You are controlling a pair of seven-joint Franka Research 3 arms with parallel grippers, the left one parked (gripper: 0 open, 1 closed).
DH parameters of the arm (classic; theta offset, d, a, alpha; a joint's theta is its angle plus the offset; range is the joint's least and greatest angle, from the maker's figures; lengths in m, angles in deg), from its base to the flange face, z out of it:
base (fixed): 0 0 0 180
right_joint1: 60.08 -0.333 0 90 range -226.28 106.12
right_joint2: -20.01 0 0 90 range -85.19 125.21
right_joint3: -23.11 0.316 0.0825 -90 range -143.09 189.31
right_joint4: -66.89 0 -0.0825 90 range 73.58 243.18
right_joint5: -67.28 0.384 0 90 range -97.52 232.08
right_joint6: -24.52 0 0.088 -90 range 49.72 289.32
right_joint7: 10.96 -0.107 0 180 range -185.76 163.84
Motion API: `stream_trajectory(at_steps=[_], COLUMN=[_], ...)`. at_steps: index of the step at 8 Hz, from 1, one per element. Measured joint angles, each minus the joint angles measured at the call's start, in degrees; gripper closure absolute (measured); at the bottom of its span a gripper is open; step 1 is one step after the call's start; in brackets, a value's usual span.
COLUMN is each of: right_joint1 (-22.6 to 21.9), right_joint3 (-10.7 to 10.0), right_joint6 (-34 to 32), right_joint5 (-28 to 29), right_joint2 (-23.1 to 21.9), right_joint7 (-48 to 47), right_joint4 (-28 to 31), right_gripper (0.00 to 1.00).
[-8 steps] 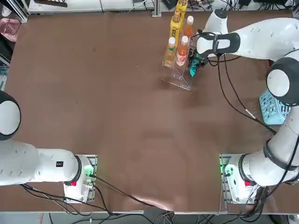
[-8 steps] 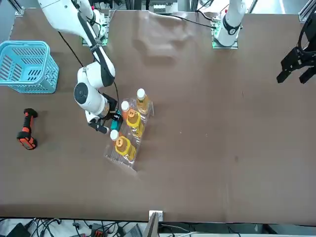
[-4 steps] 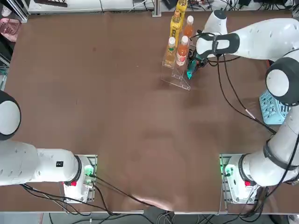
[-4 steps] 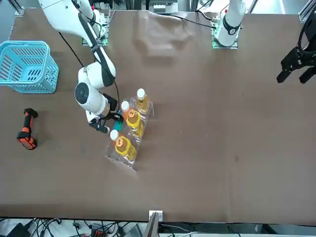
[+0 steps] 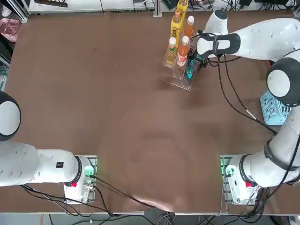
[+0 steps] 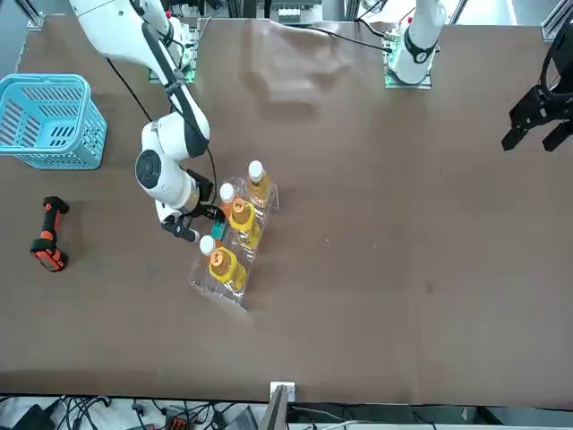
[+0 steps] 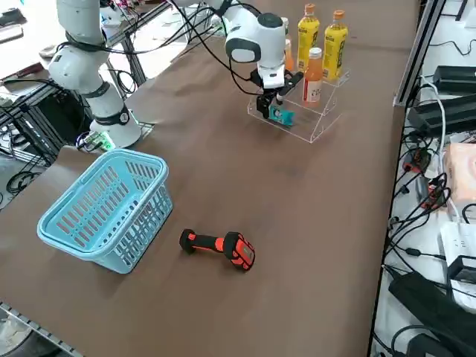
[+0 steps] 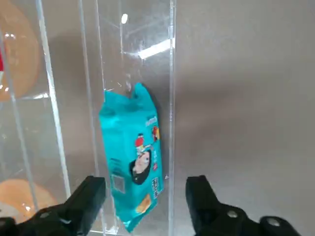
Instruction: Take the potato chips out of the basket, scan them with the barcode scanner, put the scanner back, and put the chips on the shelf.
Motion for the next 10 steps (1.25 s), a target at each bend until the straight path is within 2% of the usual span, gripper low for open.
stream_trajectory(at_steps=[2,7,10], right_joint1=[1.4,14.8,19.4], right_joint3=[-0.5,-1.0,-1.4], right_joint6=[-1.1,-13.0,-20.3], right_joint5=[0.0,0.0,-0.6], right_joint2=[-0.7,-7.2,-12.4], right_joint7=[4.5,23.2,31.8], right_joint4=[0.0,0.5,-1.2], right_gripper=[0.00,0.00,0.00])
